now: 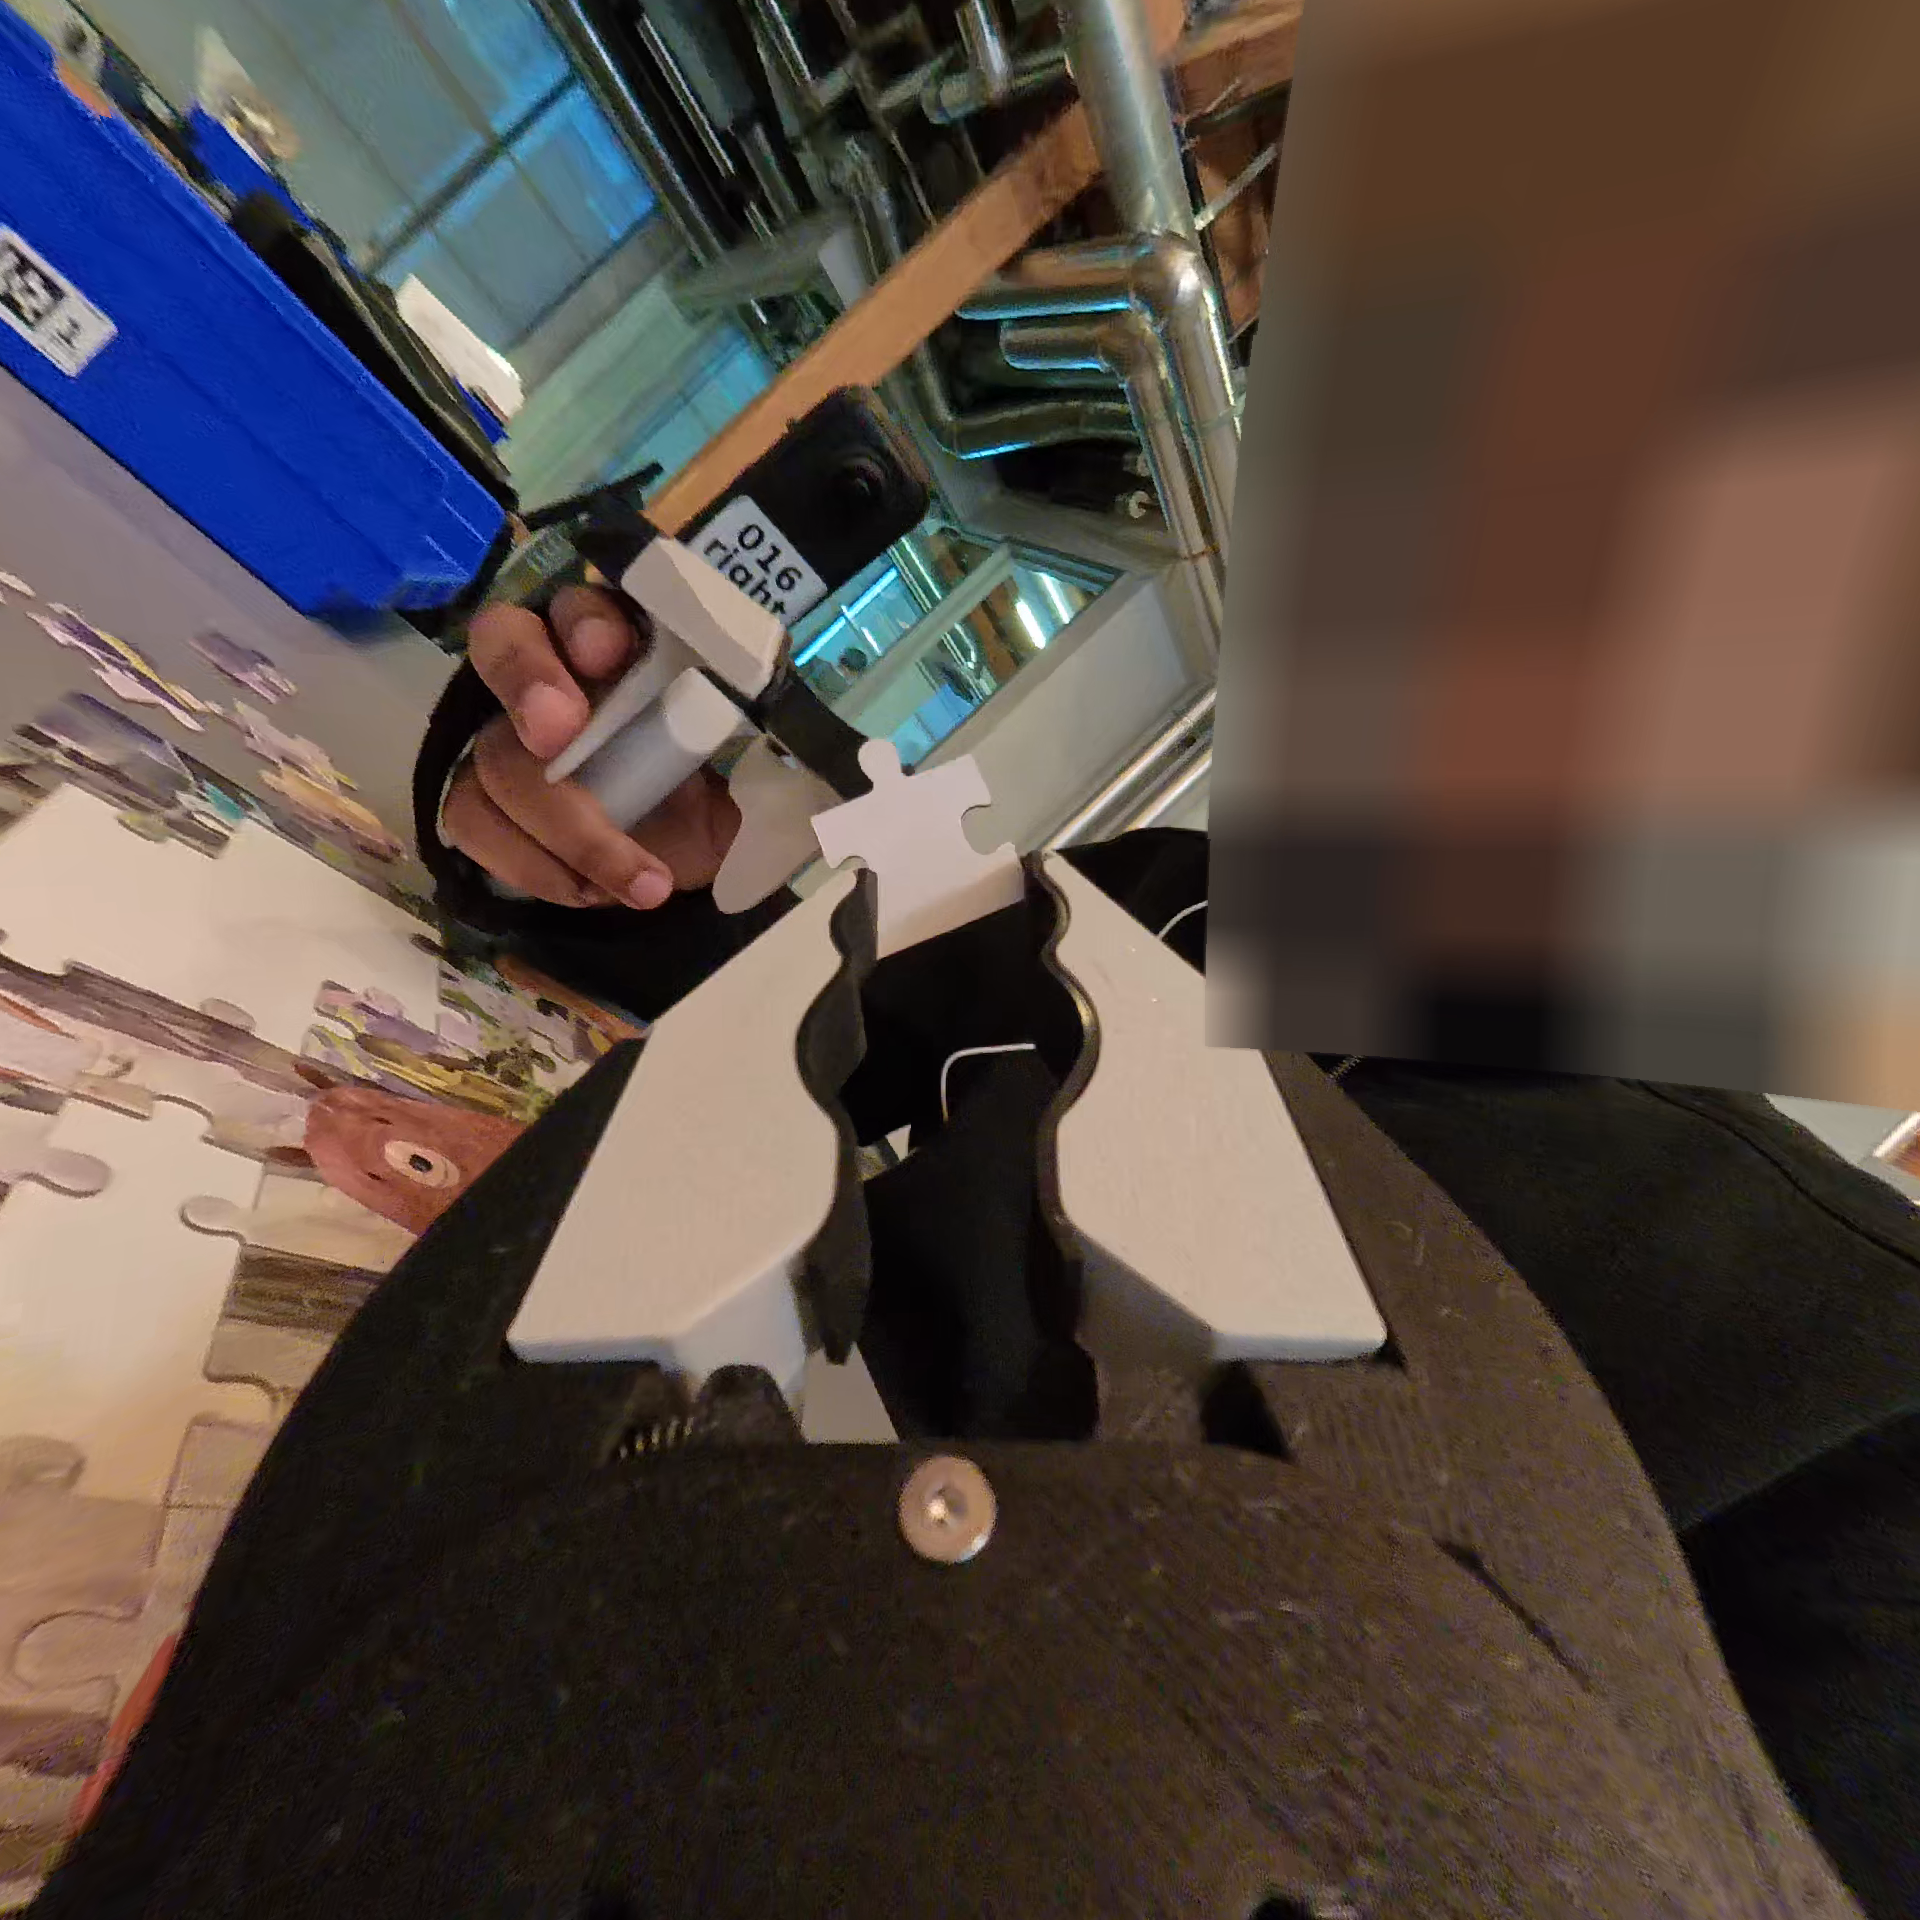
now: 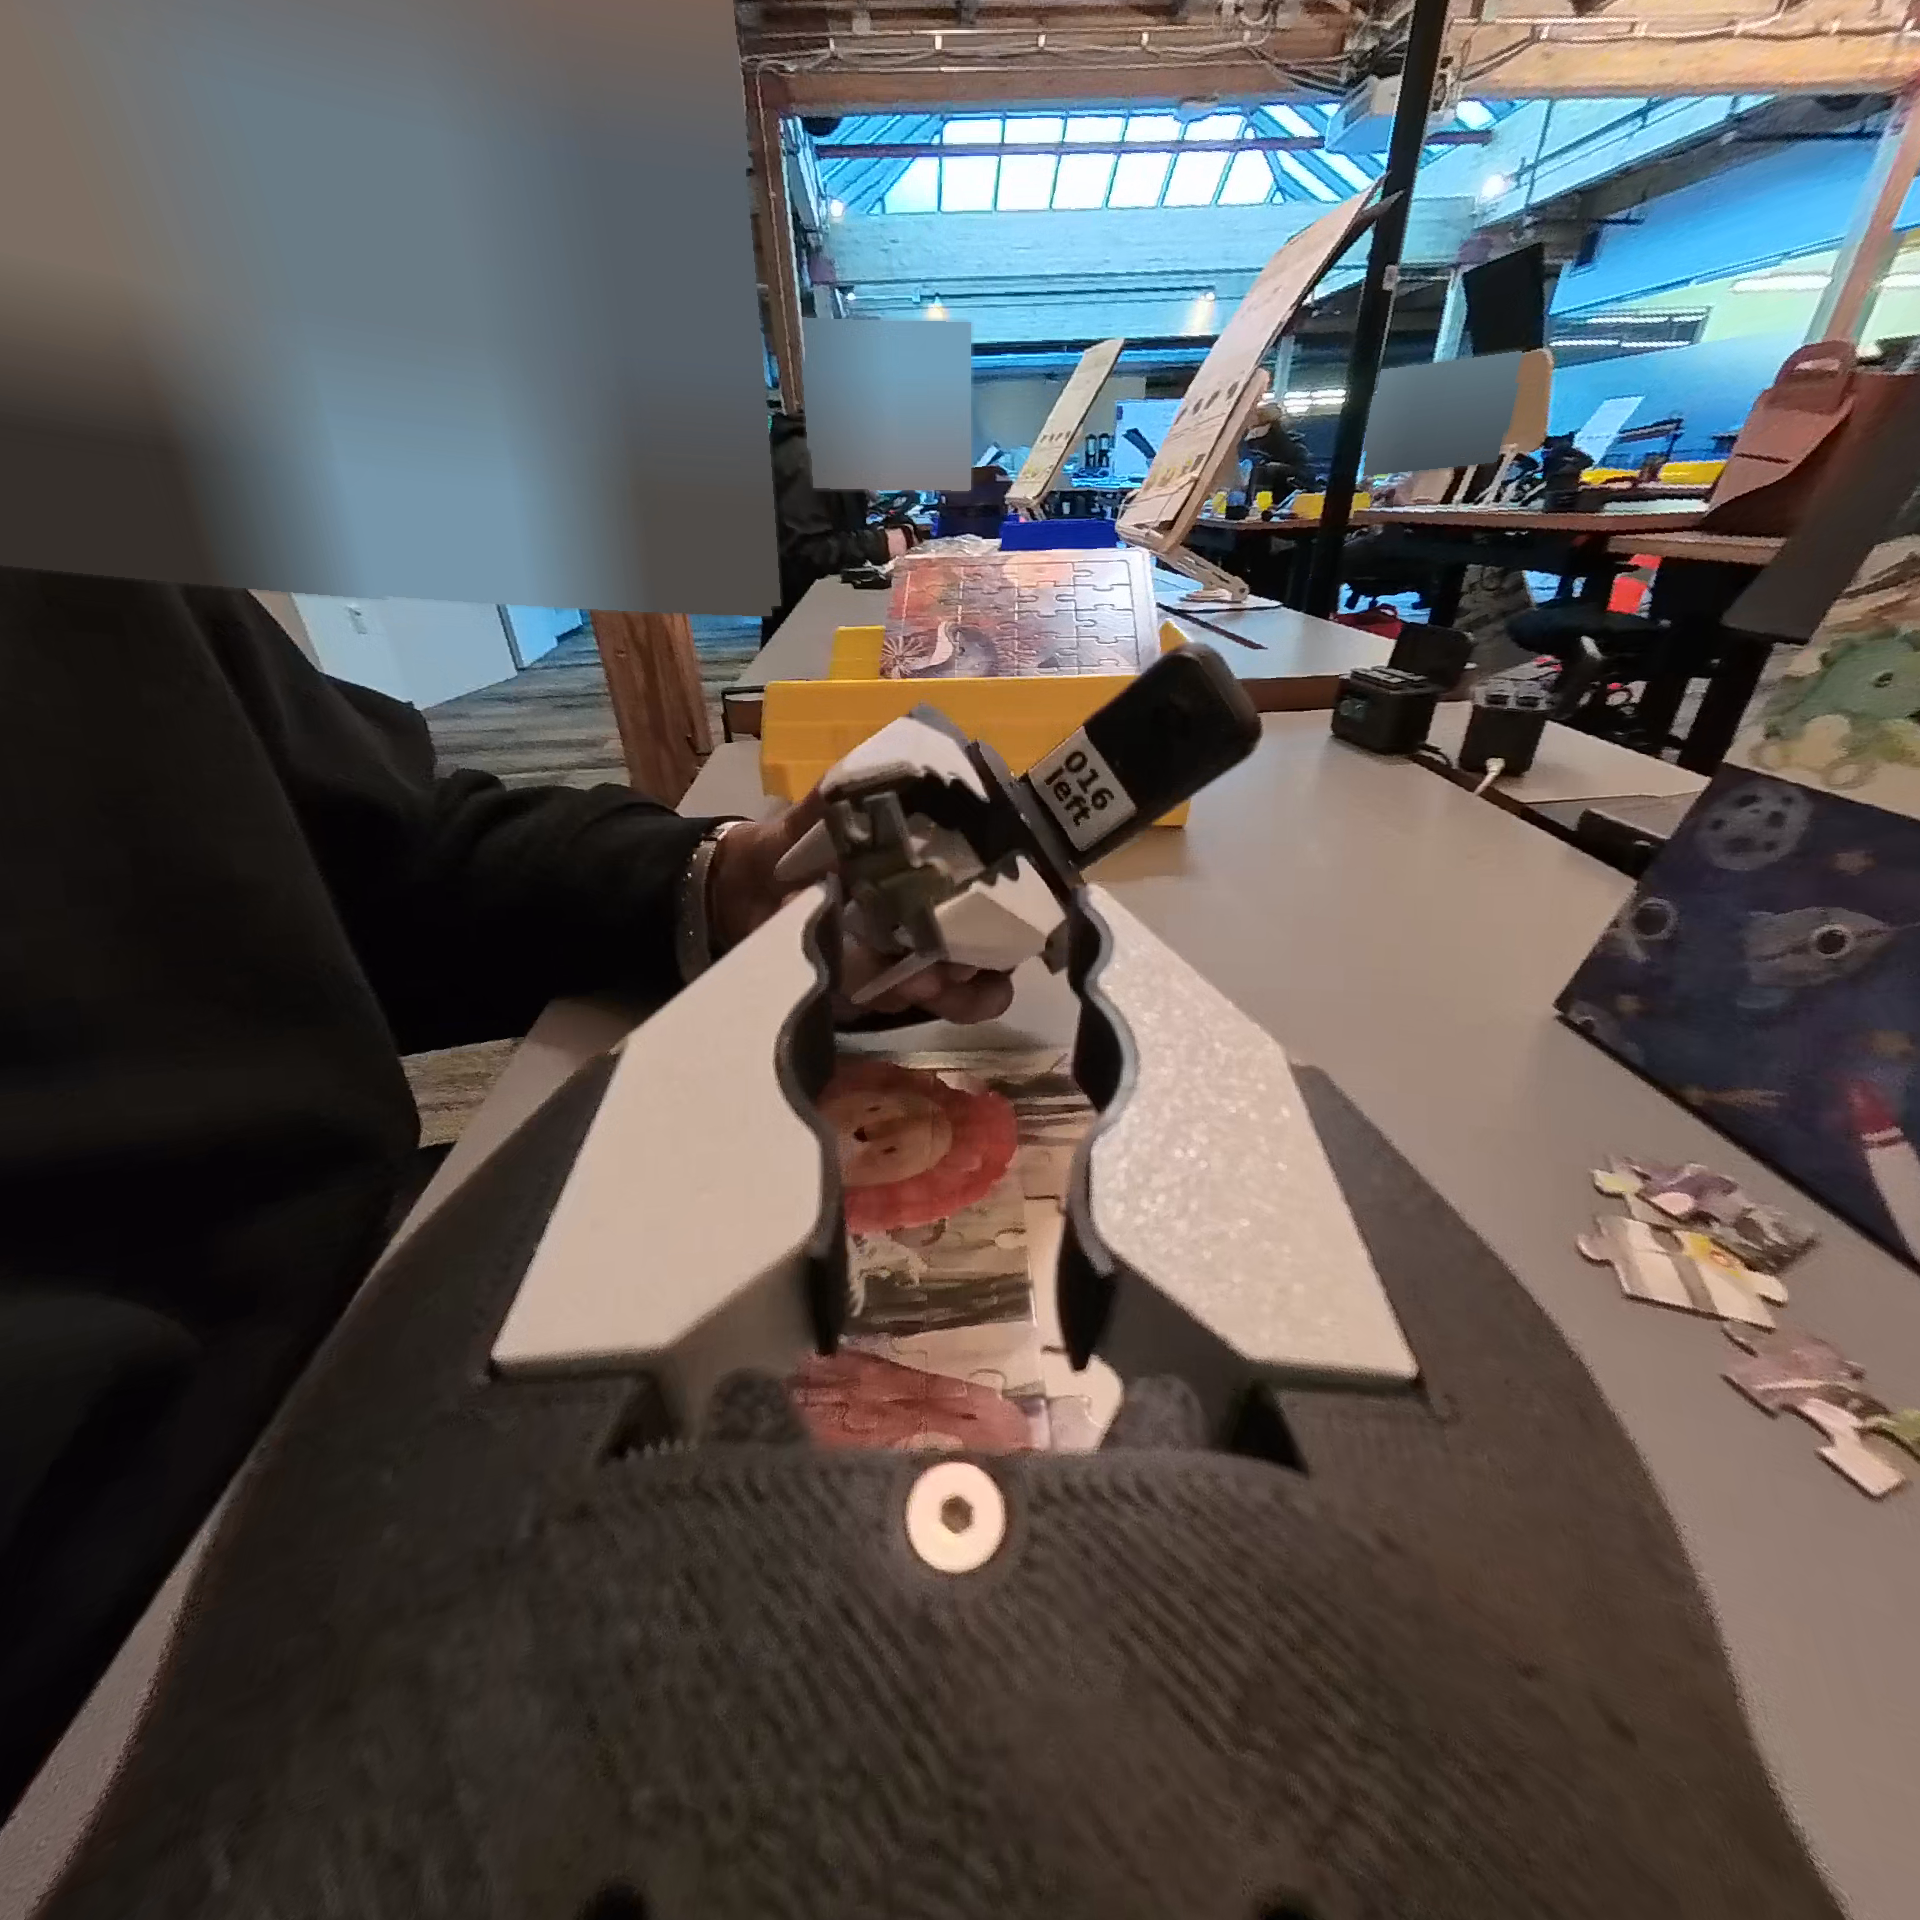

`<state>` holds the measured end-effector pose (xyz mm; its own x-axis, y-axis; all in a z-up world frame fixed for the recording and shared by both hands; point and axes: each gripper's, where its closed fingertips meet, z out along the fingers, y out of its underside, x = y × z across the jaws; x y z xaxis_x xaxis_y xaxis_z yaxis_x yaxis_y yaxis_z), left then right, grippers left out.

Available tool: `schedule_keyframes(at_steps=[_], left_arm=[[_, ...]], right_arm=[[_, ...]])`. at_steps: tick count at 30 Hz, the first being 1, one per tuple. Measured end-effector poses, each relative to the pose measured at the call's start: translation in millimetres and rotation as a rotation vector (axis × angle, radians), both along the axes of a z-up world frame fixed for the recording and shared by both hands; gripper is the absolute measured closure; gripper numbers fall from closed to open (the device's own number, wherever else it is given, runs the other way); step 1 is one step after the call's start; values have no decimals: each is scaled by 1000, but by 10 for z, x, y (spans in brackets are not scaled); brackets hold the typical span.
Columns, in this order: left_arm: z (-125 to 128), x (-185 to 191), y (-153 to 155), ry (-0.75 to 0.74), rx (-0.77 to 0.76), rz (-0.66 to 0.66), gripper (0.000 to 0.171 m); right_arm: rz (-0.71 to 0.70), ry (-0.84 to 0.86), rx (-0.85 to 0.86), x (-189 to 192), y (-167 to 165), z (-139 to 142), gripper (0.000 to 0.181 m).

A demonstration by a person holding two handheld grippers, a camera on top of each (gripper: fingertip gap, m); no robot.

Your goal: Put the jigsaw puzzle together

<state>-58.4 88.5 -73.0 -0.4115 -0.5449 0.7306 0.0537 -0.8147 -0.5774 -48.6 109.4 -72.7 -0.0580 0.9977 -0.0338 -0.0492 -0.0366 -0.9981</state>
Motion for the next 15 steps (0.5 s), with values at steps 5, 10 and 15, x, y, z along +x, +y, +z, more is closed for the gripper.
schedule_keyframes(at_steps=[5, 10, 15], left_arm=[[-55, 60, -67, 20, -21, -54, 142], [-98, 38, -9, 57, -37, -30, 140], [-114, -318, 430, 80, -29, 236, 135]], right_arm=[[50, -12, -10, -17, -66, -38, 154], [81, -20, -3, 3, -106, -41, 181], [-46, 0, -31, 128, 168, 45, 181]])
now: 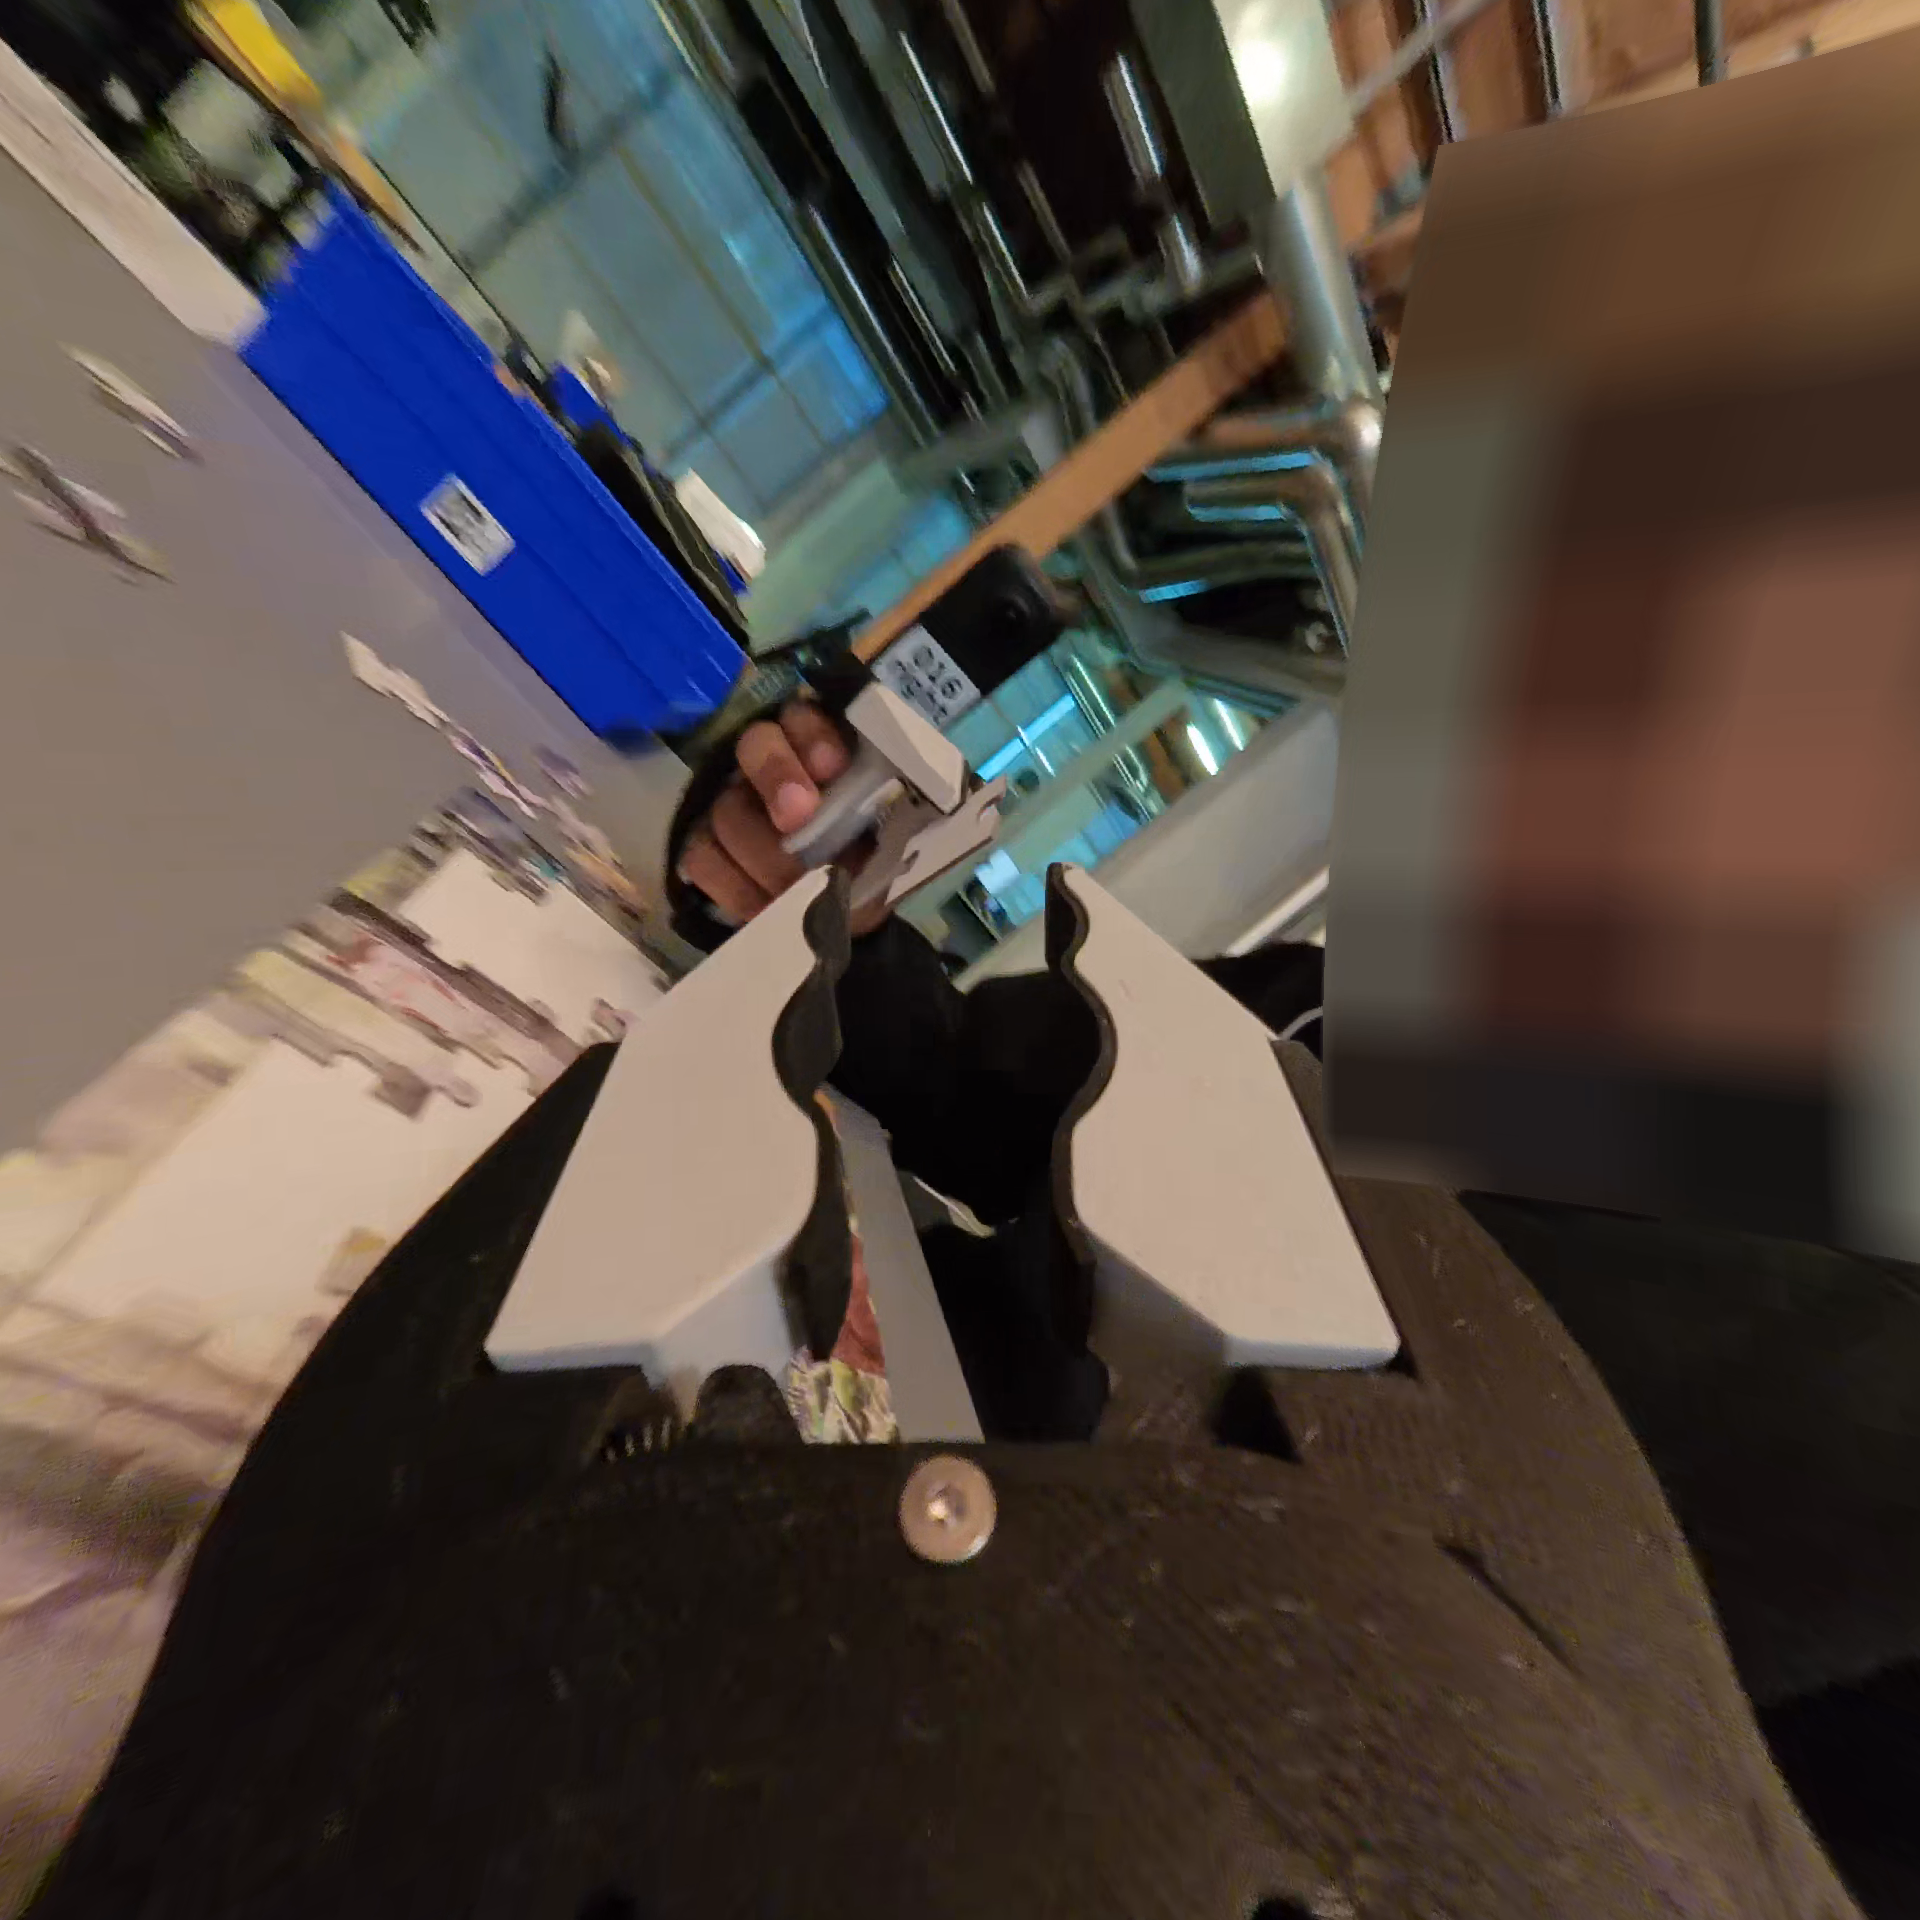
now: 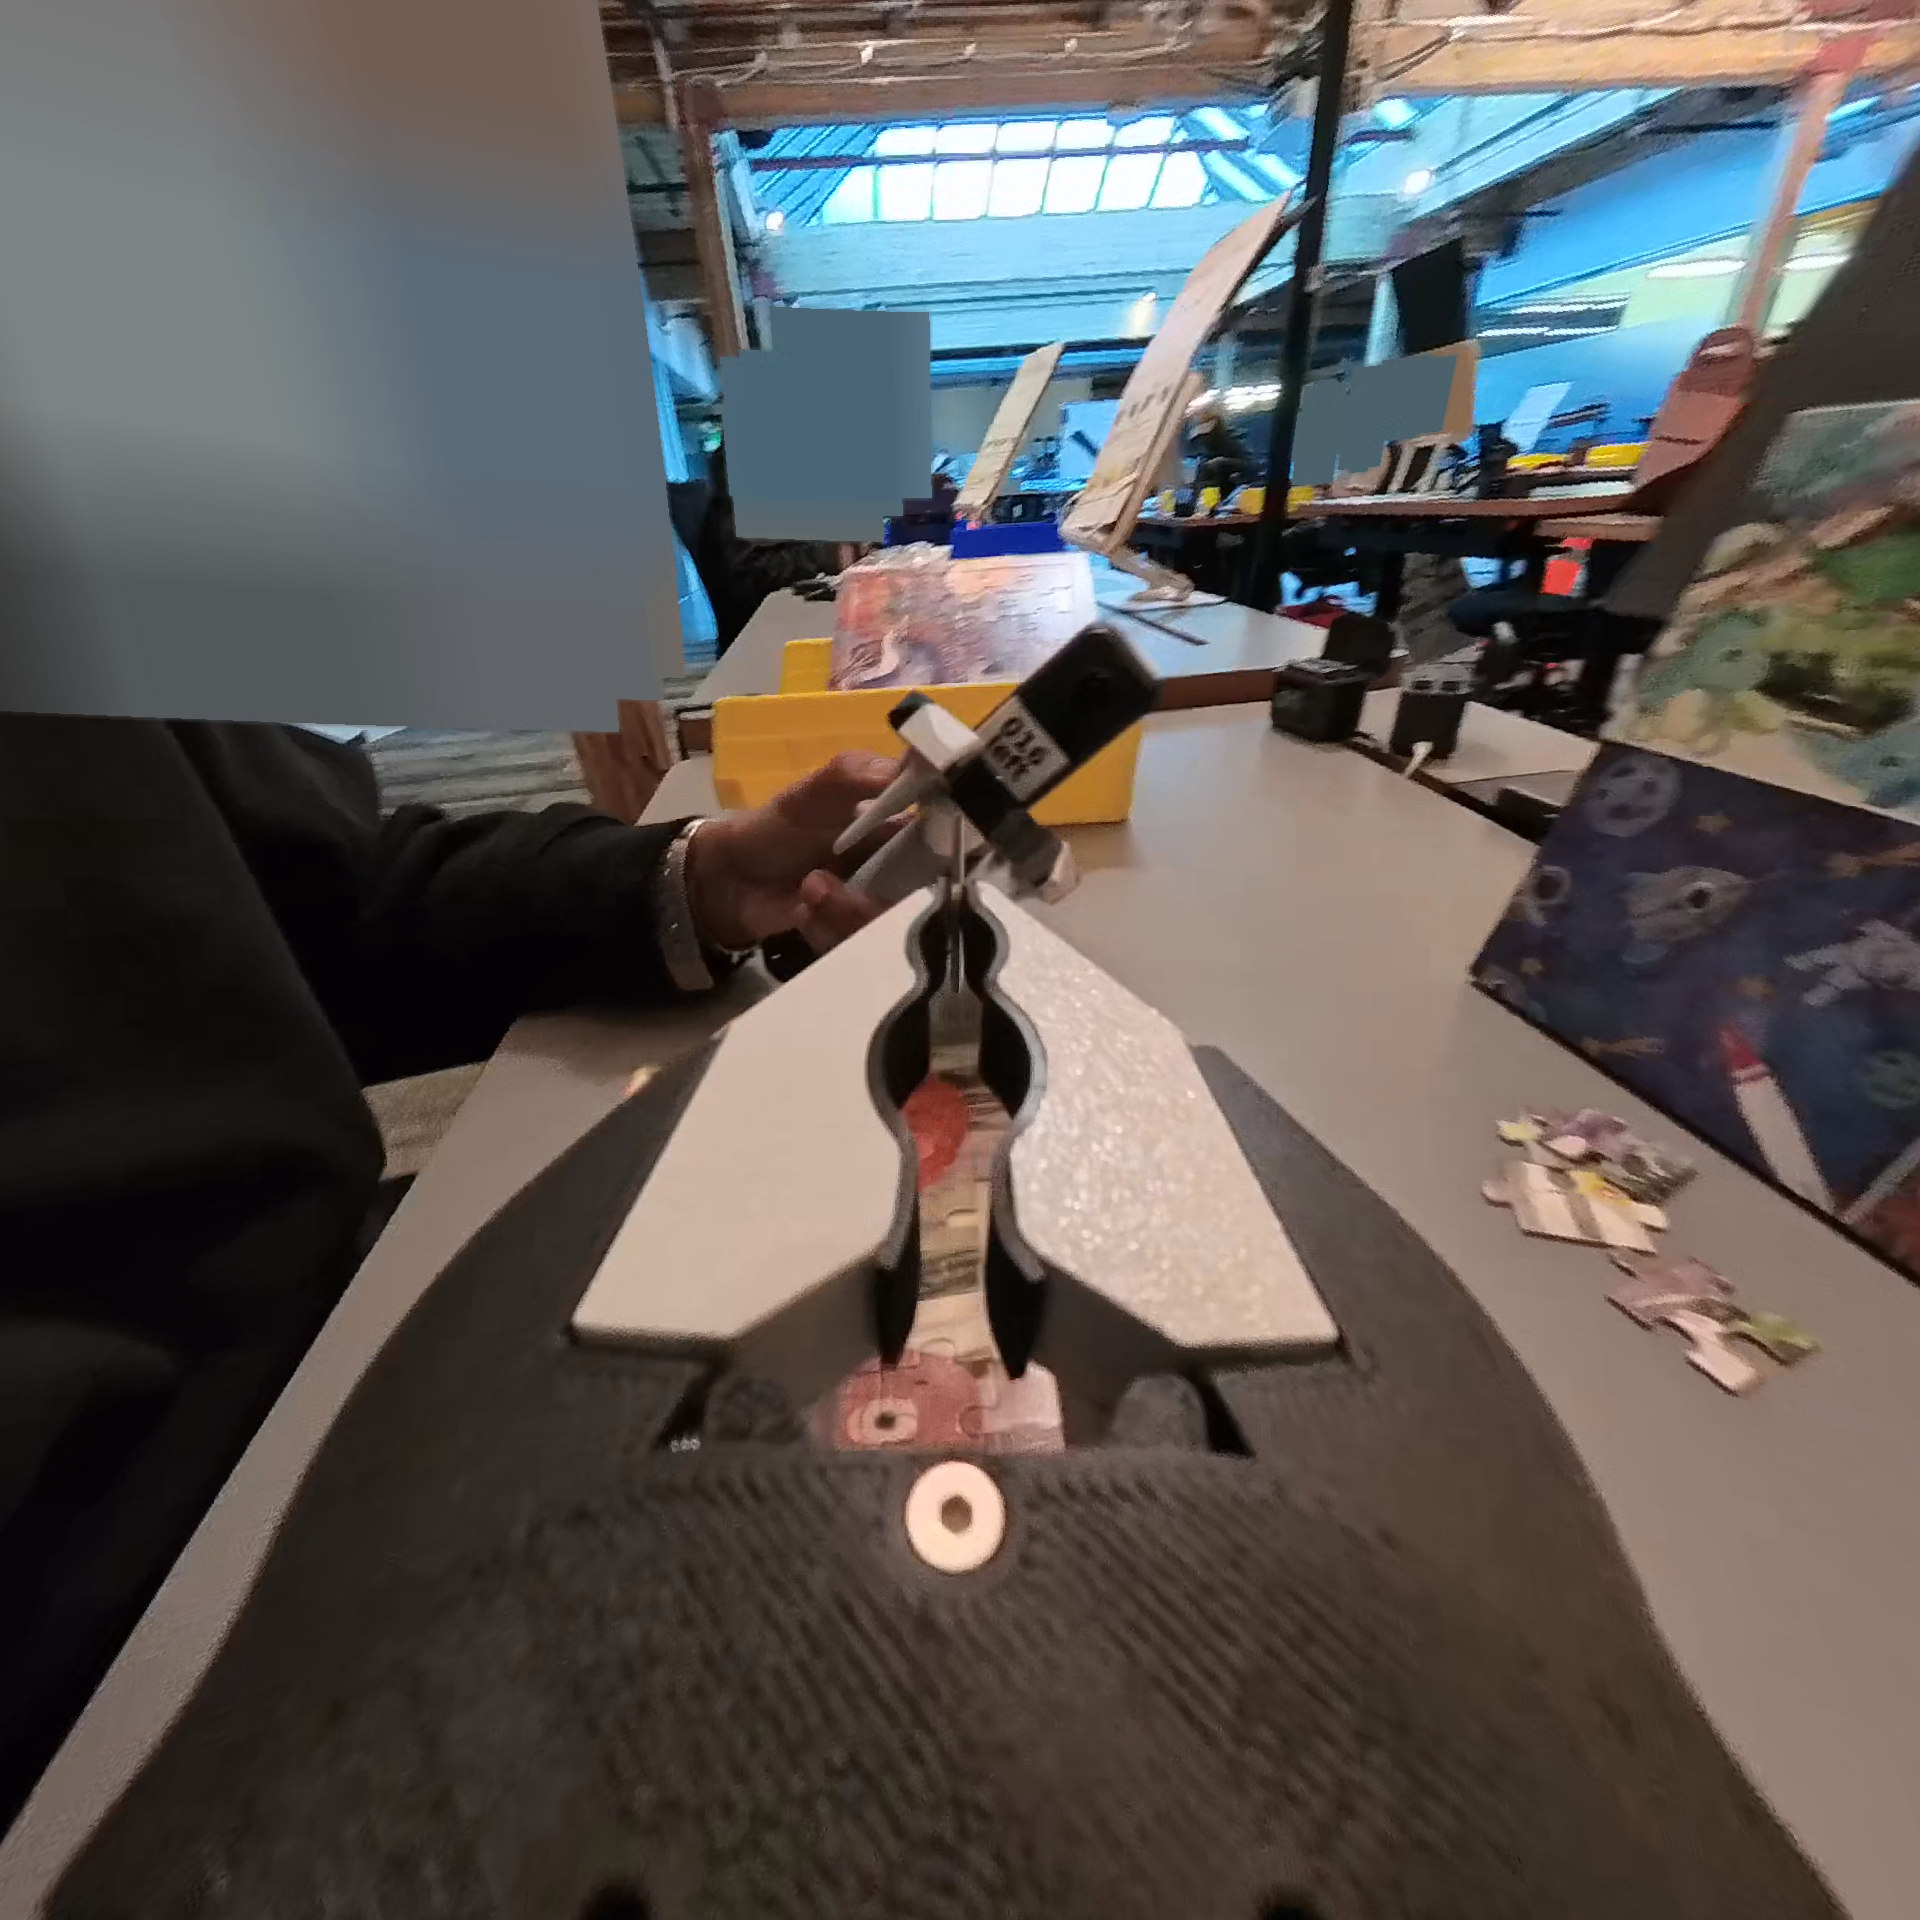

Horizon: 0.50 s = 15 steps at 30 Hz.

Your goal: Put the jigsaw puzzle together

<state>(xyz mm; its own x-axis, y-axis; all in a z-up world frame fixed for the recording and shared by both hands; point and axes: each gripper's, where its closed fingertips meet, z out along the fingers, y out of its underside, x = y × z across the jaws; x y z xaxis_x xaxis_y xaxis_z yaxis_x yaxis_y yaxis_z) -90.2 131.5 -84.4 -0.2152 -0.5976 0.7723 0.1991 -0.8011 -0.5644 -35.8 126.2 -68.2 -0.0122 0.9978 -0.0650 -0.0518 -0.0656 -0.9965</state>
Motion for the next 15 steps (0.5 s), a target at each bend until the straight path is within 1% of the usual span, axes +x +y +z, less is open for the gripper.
schedule_keyframes(at_steps=[4, 8, 11, 15], left_arm=[[91, -216, 164, -28, 49, 136, 135], [90, -151, 130, 33, 135, 168, 136], [43, -29, 67, 128, 226, 181, 137], [-102, 148, -17, 325, 400, 206, 139]], right_arm=[[-96, 78, -75, 189, 250, 147, 181], [-164, 85, -140, 289, 433, 130, 181], [-156, 51, -163, 230, 425, 46, 181], [-92, -26, -184, 48, 287, -131, 181]])
